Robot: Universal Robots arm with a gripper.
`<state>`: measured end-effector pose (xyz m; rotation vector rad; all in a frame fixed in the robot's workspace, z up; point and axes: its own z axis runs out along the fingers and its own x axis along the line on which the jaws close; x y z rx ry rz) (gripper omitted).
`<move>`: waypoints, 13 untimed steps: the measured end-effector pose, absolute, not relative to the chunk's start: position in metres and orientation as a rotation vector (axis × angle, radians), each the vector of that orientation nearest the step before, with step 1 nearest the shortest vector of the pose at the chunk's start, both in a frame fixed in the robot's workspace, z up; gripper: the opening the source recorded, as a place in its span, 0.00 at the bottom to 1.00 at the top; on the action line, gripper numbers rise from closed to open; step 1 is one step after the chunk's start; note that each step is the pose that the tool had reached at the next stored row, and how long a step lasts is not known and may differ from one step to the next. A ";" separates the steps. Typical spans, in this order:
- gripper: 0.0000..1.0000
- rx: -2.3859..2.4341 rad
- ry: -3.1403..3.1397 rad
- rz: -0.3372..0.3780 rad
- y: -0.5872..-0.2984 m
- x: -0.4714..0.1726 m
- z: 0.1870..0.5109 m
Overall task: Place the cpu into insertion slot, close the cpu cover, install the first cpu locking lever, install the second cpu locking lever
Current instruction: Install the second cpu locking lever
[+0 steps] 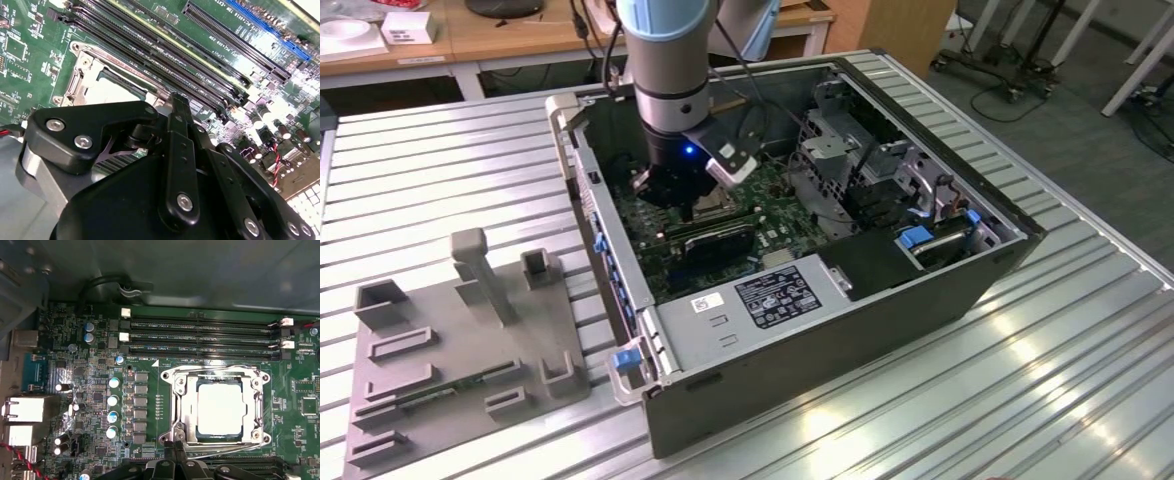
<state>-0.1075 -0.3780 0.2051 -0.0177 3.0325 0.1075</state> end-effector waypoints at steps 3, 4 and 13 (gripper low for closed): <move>0.11 -0.016 3.033 0.107 -0.378 -0.108 0.203; 0.11 -0.016 3.033 0.107 -0.378 -0.108 0.203; 0.11 -0.014 3.033 0.107 -0.378 -0.108 0.200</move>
